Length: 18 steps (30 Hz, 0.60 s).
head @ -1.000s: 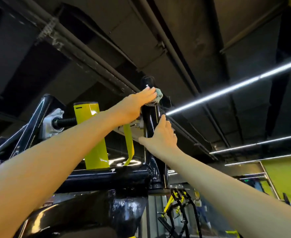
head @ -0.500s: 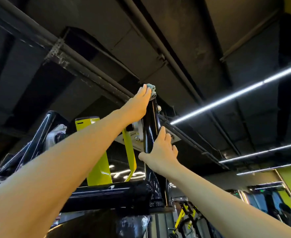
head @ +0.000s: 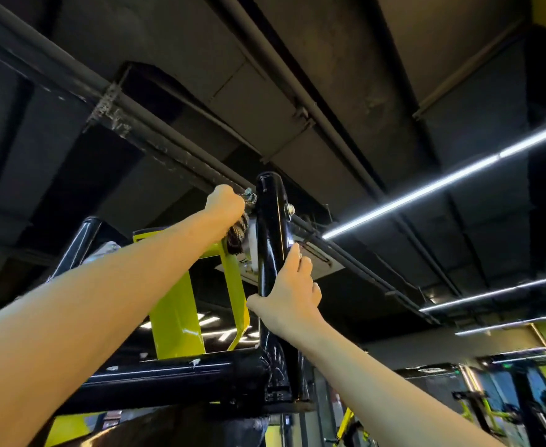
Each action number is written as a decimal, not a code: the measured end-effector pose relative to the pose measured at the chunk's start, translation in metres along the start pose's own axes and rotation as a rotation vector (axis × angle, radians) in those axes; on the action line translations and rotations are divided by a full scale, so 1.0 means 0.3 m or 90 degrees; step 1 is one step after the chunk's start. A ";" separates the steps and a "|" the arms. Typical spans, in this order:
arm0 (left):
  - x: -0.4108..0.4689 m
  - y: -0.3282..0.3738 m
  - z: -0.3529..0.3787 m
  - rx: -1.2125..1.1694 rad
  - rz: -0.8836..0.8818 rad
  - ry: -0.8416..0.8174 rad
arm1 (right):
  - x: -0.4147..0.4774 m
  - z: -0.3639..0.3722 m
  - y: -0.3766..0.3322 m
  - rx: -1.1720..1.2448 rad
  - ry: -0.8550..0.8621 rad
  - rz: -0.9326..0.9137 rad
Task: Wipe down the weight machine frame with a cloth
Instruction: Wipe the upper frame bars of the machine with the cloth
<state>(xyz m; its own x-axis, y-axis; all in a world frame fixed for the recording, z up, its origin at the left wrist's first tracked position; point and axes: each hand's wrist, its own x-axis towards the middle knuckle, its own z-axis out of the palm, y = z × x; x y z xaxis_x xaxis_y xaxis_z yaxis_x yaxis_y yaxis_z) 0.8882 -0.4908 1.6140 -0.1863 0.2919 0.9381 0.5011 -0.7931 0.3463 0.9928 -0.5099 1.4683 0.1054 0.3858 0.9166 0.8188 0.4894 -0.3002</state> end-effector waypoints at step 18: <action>-0.039 0.047 0.045 0.241 0.289 -0.001 | -0.003 0.002 -0.008 -0.001 0.024 0.004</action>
<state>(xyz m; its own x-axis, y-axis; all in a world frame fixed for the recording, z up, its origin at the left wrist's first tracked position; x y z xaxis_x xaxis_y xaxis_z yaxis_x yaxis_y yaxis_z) 0.9090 -0.4982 1.6078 0.1181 -0.0313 0.9925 0.7977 -0.5923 -0.1136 0.9905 -0.5109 1.4680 0.1314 0.3586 0.9242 0.8190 0.4860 -0.3051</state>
